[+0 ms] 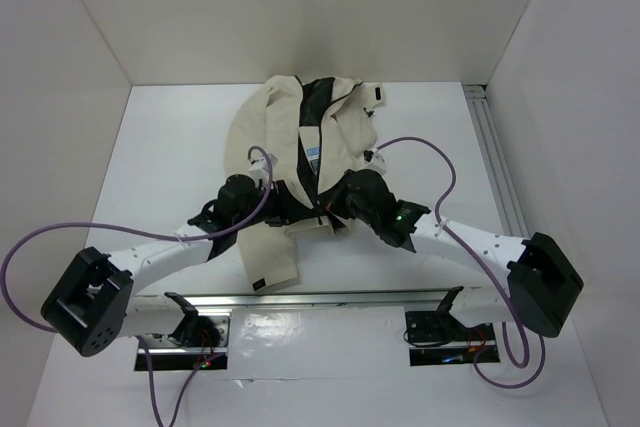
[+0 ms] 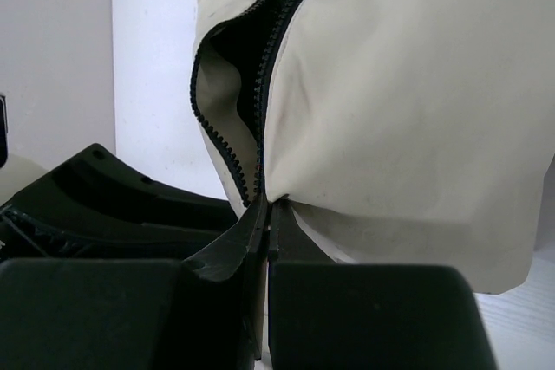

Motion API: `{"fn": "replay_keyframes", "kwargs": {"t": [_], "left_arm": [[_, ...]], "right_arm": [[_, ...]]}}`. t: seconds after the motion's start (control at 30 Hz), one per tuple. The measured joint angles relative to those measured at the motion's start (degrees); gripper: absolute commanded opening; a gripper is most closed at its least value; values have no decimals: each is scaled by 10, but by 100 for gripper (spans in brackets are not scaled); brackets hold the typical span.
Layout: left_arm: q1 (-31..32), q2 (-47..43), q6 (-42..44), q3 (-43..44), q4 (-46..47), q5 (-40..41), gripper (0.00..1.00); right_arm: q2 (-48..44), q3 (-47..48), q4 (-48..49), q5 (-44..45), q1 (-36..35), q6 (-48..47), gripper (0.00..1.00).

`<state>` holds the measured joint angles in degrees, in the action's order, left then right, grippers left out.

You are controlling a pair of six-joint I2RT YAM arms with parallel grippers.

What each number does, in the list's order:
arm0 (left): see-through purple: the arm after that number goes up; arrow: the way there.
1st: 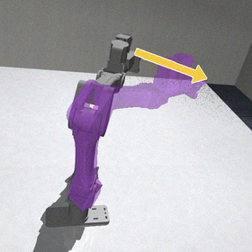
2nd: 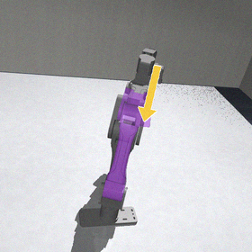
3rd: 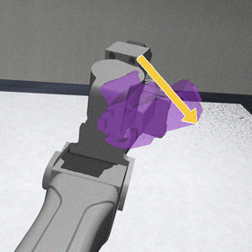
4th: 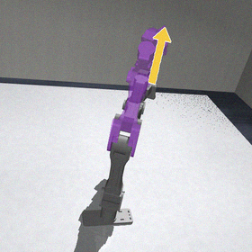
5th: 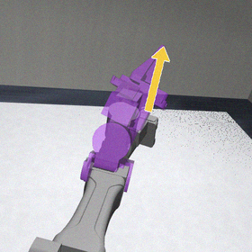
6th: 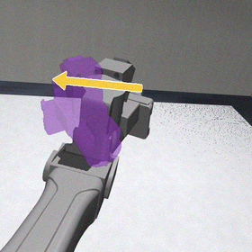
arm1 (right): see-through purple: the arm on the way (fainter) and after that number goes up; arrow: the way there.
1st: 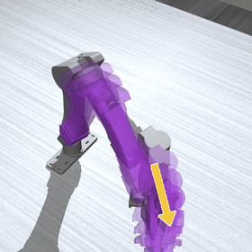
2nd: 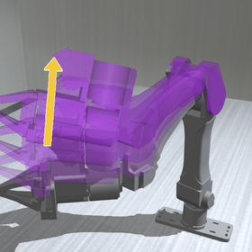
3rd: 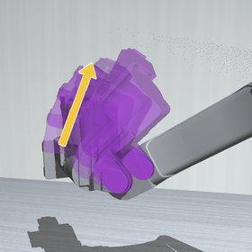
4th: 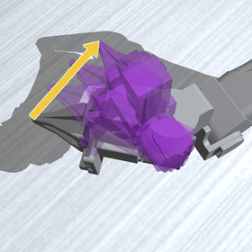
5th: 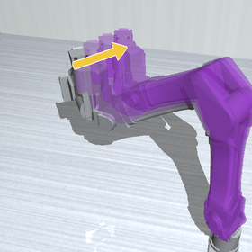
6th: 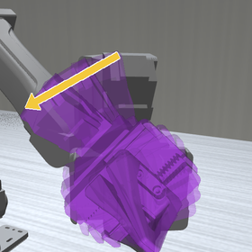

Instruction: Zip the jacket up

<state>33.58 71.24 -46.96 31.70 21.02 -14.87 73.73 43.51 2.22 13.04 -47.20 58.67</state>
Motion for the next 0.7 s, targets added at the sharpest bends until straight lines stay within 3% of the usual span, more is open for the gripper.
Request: {"fn": "replay_keyframes", "kwargs": {"t": [0.27,0.4,0.7], "left_arm": [[0,18,-18,6,16,-5,19],[0,18,-26,7,17,-6,0],[0,44,-9,50,-31,-17,0]], "right_arm": [[0,0,-1,-3,5,0,0],[0,0,-1,-3,5,0,0],[0,1,-2,-2,8,-15,0]]}}
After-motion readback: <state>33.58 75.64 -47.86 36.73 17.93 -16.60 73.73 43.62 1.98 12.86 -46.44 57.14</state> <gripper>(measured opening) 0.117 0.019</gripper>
